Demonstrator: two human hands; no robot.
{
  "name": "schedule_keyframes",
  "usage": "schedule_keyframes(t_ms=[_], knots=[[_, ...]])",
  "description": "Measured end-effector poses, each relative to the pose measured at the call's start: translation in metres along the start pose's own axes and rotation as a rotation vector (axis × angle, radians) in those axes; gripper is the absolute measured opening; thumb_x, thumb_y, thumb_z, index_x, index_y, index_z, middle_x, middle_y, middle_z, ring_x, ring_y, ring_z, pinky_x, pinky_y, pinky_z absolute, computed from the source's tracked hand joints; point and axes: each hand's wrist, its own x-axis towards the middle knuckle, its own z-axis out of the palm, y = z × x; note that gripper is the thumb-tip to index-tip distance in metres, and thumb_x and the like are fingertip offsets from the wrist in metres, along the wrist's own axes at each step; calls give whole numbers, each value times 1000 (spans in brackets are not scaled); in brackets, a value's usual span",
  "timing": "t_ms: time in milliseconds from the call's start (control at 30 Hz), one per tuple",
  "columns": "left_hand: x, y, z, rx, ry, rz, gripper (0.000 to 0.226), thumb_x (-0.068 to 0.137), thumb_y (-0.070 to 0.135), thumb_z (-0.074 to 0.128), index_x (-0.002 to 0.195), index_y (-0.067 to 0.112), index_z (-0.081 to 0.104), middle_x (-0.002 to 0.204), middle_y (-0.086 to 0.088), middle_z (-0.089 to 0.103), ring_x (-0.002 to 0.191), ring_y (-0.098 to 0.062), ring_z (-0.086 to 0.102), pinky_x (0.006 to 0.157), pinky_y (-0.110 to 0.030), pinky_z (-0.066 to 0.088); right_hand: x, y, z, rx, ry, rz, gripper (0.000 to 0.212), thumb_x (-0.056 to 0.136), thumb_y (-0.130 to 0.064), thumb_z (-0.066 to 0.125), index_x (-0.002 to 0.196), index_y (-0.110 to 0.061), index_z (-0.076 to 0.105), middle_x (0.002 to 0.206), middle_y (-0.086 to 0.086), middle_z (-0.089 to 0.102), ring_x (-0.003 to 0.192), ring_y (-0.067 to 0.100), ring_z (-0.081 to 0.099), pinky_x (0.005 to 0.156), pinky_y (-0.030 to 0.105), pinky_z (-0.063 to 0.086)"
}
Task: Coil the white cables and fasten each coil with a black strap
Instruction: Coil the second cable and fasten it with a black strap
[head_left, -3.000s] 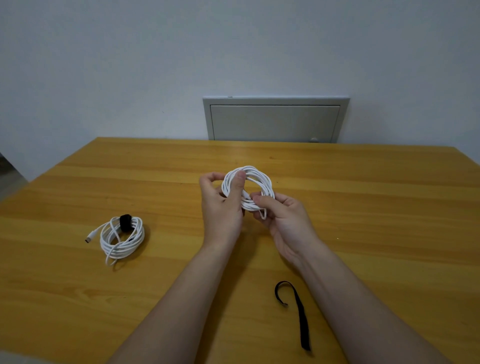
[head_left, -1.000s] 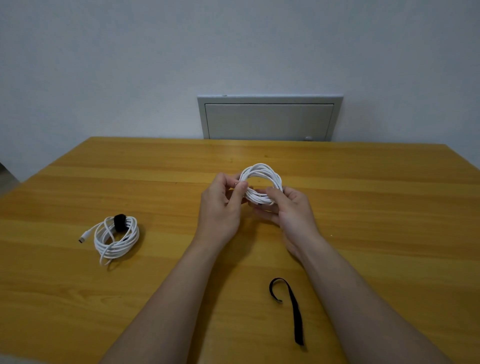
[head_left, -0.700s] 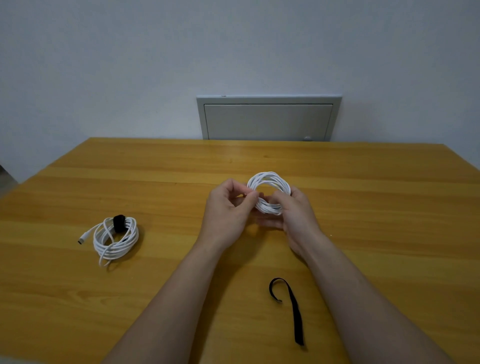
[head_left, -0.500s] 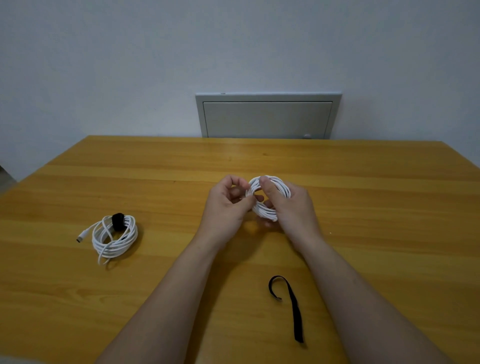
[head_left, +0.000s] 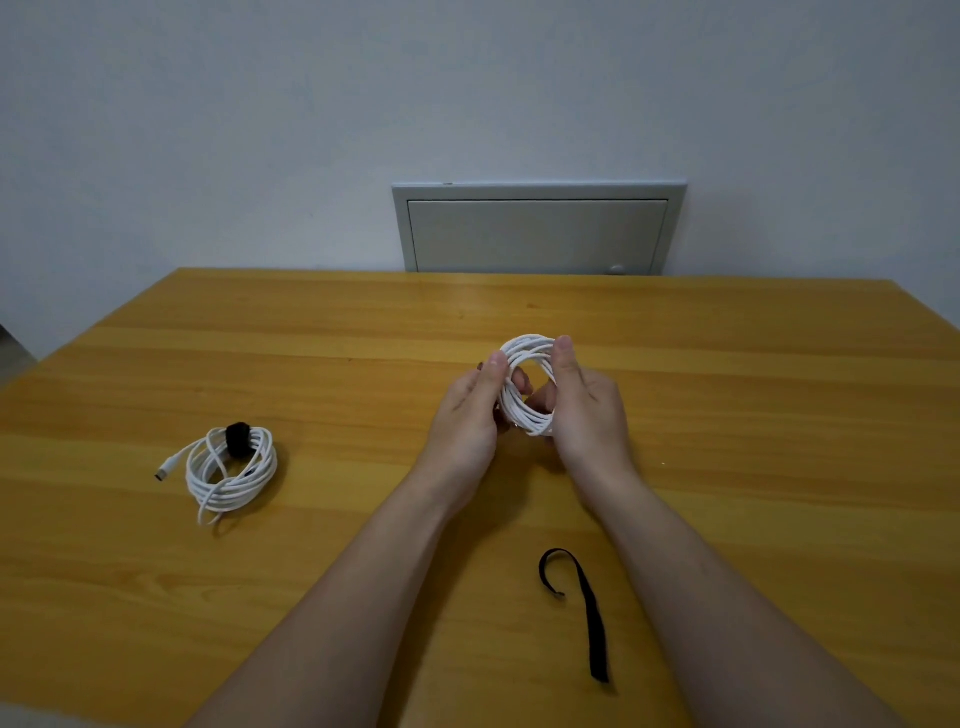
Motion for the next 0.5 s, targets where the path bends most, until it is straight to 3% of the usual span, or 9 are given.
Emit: schedule_keyframes(t_ms=[100, 167, 233, 333, 433, 500], knots=[[-1, 2, 2, -186, -3, 8, 41, 104, 39, 45, 76, 14, 60, 73, -5, 63, 70, -21, 60, 70, -35, 50, 1, 3, 1, -32, -126, 26, 74, 102, -64, 35, 84, -6, 76, 75, 11, 76, 63, 26, 65, 64, 39, 50], [-1, 3, 1, -221, -10, -8, 39, 106, 40, 43, 80, 12, 54, 66, -4, 56, 67, -21, 59, 64, -34, 51, -1, 0, -1, -94, -194, 31, 70, 104, -62, 34, 79, -12, 75, 65, 3, 71, 55, 17, 58, 58, 34, 45], [0, 3, -1, -219, -4, -30, 38, 108, 38, 39, 83, 12, 50, 59, 0, 46, 64, -18, 59, 59, -31, 52, -2, -7, -9, -218, -225, 2, 67, 103, -63, 33, 69, -17, 68, 57, -3, 64, 50, 15, 55, 59, 37, 48], [2, 3, -5, -197, 9, -41, 37, 109, 38, 39, 84, 13, 48, 55, 3, 39, 63, -16, 57, 63, -30, 47, -3, -25, -28, -449, -321, 9, 76, 94, -79, 28, 71, -17, 66, 53, -2, 60, 49, 18, 57, 63, 38, 50], [4, 3, -8, -191, 14, -70, 34, 109, 36, 41, 84, 14, 50, 55, 5, 40, 61, -13, 55, 58, -26, 46, -7, -43, -51, -637, -612, 218, 78, 80, -88, 47, 79, -11, 63, 55, 3, 62, 49, 20, 60, 56, 29, 44], [4, 5, -10, -199, 6, -99, 29, 108, 32, 44, 87, 14, 52, 58, 5, 41, 63, -14, 55, 55, -25, 48, -13, -49, -59, -837, -847, 310, 57, 76, -70, 73, 83, -14, 62, 63, 1, 65, 53, 19, 66, 50, 22, 43]])
